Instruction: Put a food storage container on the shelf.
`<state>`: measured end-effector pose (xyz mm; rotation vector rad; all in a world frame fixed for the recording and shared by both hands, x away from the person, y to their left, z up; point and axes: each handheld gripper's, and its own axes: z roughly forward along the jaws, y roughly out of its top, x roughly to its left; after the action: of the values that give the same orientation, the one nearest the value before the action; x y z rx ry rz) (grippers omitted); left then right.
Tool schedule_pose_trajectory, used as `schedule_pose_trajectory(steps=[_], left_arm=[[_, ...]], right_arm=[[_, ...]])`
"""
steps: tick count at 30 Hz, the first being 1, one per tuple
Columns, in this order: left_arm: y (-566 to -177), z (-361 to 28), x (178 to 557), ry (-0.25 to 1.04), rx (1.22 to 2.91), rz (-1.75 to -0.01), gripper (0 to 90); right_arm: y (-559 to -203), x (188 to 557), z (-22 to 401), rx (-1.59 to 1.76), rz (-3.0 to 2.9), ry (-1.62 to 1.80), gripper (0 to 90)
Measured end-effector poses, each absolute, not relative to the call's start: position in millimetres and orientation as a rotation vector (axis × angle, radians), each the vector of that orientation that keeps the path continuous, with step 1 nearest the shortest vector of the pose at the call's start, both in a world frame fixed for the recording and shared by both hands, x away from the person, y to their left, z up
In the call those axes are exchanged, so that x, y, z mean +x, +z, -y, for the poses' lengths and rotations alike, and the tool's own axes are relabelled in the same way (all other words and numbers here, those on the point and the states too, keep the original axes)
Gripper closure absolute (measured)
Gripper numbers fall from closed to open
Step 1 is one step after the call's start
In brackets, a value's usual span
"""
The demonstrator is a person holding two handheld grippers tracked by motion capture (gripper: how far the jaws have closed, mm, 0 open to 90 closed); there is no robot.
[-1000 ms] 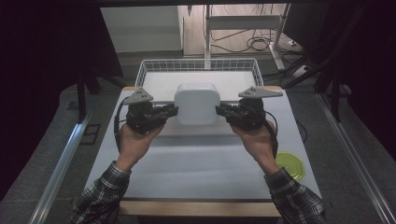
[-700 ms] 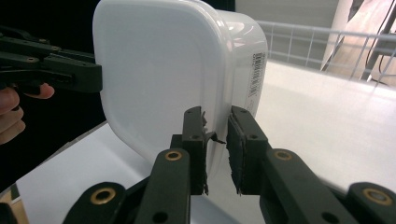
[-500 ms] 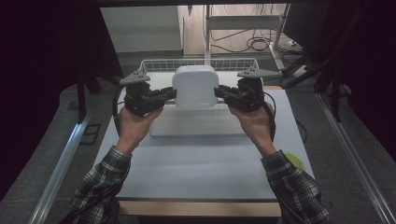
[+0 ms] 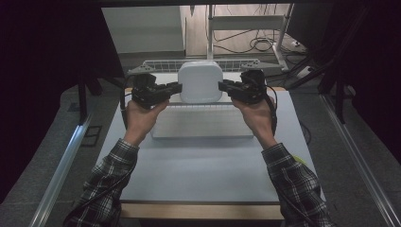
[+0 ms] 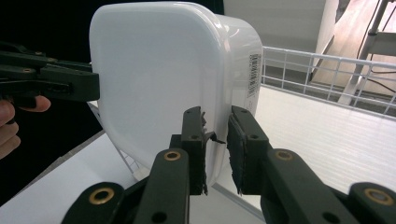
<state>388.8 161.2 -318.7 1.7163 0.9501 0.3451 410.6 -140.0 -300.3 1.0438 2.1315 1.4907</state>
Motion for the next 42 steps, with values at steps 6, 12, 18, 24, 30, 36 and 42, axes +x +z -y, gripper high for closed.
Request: schedule_pose_trajectory(steps=[6, 12, 18, 24, 30, 36, 42], left_arm=[[-323, -162, 395, 0.328, 1.701, -0.969, 78.3], [-326, -162, 401, 0.33, 1.702, -0.98, 74.6], [-325, -161, 405, 0.32, 1.694, -0.969, 67.0], [-324, -159, 409, 0.34, 1.695, -0.965, 59.3], [-325, -157, 416, 0.326, 1.677, -0.986, 56.9], [-326, -155, 422, 0.319, 1.691, -1.003, 54.6], [-329, -153, 429, 0.307, 1.696, -1.021, 53.2]], right_arm=[[-303, 416, 138, 1.054, -2.134, 1.486, 77.2], [-305, 422, 135, 1.066, -2.145, 1.473, 76.0], [-306, 426, 132, 1.048, -2.138, 1.469, 69.3], [-305, 429, 129, 1.044, -2.14, 1.466, 66.7], [-305, 436, 128, 1.061, -2.136, 1.467, 64.0], [-305, 441, 126, 1.061, -2.139, 1.458, 60.6], [-304, 445, 125, 1.07, -2.145, 1.442, 57.9]])
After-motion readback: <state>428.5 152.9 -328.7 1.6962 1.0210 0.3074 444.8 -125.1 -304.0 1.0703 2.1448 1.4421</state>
